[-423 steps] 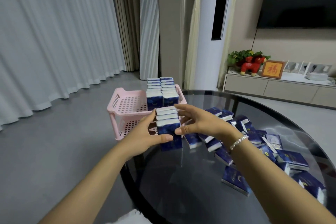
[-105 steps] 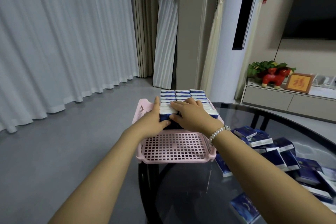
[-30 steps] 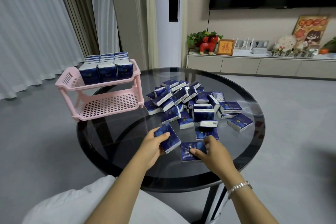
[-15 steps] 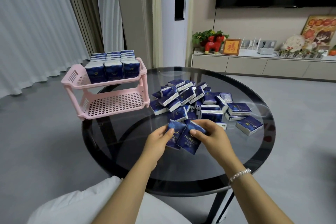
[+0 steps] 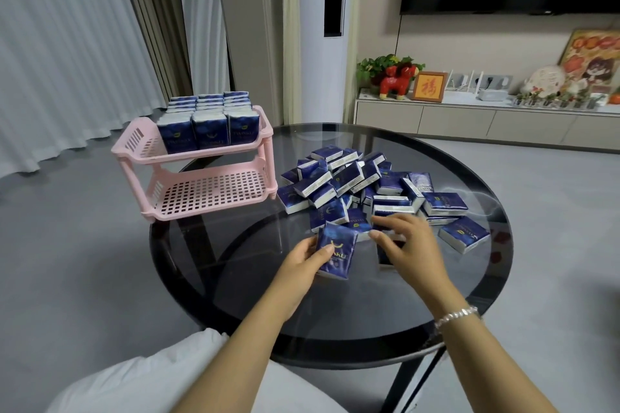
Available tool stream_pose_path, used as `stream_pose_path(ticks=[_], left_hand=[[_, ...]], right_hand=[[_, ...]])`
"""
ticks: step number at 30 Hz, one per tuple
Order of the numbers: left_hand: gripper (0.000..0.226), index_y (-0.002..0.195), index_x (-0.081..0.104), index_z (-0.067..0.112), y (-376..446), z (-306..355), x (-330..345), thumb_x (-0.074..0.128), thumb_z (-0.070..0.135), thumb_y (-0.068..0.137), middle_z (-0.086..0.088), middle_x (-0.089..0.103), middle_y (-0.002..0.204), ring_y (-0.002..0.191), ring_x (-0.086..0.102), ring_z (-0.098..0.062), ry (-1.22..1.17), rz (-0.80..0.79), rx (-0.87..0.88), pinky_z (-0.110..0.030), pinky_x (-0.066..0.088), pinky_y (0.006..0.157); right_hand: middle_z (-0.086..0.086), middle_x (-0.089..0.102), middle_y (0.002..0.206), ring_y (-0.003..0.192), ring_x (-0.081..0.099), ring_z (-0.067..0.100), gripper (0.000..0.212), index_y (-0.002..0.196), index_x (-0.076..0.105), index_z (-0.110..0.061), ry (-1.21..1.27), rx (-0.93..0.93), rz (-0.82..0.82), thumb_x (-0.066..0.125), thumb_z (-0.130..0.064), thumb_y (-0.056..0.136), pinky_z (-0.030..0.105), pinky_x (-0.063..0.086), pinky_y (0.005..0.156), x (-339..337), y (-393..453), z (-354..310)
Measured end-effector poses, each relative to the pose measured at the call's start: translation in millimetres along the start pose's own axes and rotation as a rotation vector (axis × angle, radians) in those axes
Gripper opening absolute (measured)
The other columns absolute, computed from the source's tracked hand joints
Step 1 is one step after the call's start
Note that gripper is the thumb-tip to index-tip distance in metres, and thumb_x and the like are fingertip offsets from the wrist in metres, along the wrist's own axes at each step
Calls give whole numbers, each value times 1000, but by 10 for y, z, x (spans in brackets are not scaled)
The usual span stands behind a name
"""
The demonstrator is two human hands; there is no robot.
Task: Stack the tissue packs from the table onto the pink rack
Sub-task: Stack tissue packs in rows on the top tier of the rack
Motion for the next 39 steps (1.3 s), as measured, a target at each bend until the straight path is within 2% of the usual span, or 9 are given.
stream_pose_path(ticks=[5,10,13,16,21,24,27,33,39], left_hand=[[19,113,60,22,8,7,0,52,19,95,-1,72,102,94,67,-17,-93,21,-17,-45,47,100],[26,121,57,17,-23,33,-9,52,19,95,-5,71,107,97,67,-19,-78,42,-12,-45,48,100],[32,127,53,17,-27,43,-70,54,21,94,-5,68,115,104,66,-21,-89,84,-2,-45,48,100],[37,130,50,20,-14,33,-98,55,24,94,-5,64,122,107,64,-20,-88,103,7,-44,48,99],[68,144,32,30,-10,-13,-108,64,40,85,1,55,134,115,60,-19,-47,114,-19,-50,42,105],[74,147,24,37,-9,-7,-101,62,44,83,1,49,142,121,56,-19,-48,112,-7,-51,41,106],[71,149,17,36,-16,41,-38,57,42,90,-3,46,144,117,59,-19,-27,75,23,-43,49,98],[63,149,-8,36,1,54,18,32,29,102,-2,37,150,96,62,-3,-46,50,52,-20,56,75],[96,148,-12,35,-8,70,52,46,61,77,-1,31,153,112,61,-11,-5,23,61,-34,54,90]], right_hand=[[-8,56,123,112,37,21,39,120,62,-30,-255,108,-150,69,-32,82,38,34,96,-144,19,439],[-2,67,105,98,46,21,27,110,67,-21,-203,70,-61,67,-27,85,28,34,76,-199,101,387],[-3,64,92,84,54,15,20,105,64,-17,16,131,91,62,-29,88,23,38,63,-349,84,275],[-4,61,89,78,57,14,18,105,57,-19,348,255,177,59,-29,90,24,48,66,-378,8,201],[4,60,83,56,54,15,36,122,47,-35,778,394,28,54,-15,93,31,53,65,-33,-102,42],[4,55,70,53,55,12,39,123,52,-31,918,449,-54,52,-7,93,28,54,63,240,-193,-87],[2,60,71,58,56,8,29,116,60,-23,929,519,-39,56,-9,91,22,50,58,426,-298,-162],[-23,69,65,66,61,-12,19,82,68,-34,779,411,-8,64,-16,87,15,50,65,510,-390,-295],[-19,68,63,60,58,-10,13,94,75,-20,682,366,-81,64,-19,87,18,46,64,582,-392,-306]])
Point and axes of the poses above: each hand's wrist, its own y-axis towards the middle knuckle, its own x-axis out of the palm, z = x × y, the point moved 8 cm from there along y, towards the middle knuckle
